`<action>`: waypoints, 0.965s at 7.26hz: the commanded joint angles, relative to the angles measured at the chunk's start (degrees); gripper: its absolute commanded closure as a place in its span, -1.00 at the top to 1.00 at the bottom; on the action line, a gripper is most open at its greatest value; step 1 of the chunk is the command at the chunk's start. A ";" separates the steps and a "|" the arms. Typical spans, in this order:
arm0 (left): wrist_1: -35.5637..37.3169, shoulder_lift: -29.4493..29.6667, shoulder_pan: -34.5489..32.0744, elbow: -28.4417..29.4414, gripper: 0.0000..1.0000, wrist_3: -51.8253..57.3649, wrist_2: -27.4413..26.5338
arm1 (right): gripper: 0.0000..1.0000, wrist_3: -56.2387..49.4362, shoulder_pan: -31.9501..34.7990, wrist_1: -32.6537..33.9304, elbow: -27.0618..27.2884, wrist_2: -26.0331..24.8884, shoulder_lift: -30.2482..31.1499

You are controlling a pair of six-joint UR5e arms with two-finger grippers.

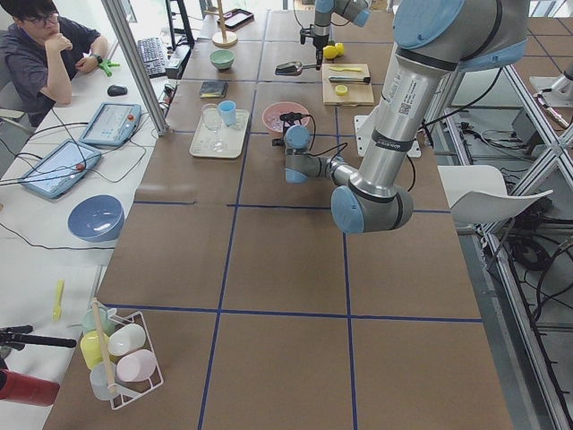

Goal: Put ice in cup with scoop
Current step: 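Grasp the metal scoop handle with the right gripper while the left holds the bowl, then lift the scoop with the right gripper and carry it over the ice bowl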

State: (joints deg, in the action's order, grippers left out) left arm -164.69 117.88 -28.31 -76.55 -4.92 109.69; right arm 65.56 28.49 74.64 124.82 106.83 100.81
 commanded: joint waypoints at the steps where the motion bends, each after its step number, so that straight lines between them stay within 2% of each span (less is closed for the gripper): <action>1: -0.02 -0.02 0.01 0.00 1.00 0.00 0.00 | -1.00 -11.60 1.12 0.59 1.13 0.66 -1.30; 5: -0.02 -0.02 -0.08 0.00 1.00 0.00 0.00 | -1.00 -48.51 5.52 0.86 2.97 1.01 -3.24; 7: -0.02 -0.10 0.01 0.00 1.00 0.00 0.00 | -1.00 -56.91 5.70 2.60 3.50 1.01 -4.47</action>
State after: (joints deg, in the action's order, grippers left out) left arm -164.71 117.81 -28.35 -76.55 -4.92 109.69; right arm 14.52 33.85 75.92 127.89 107.79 97.22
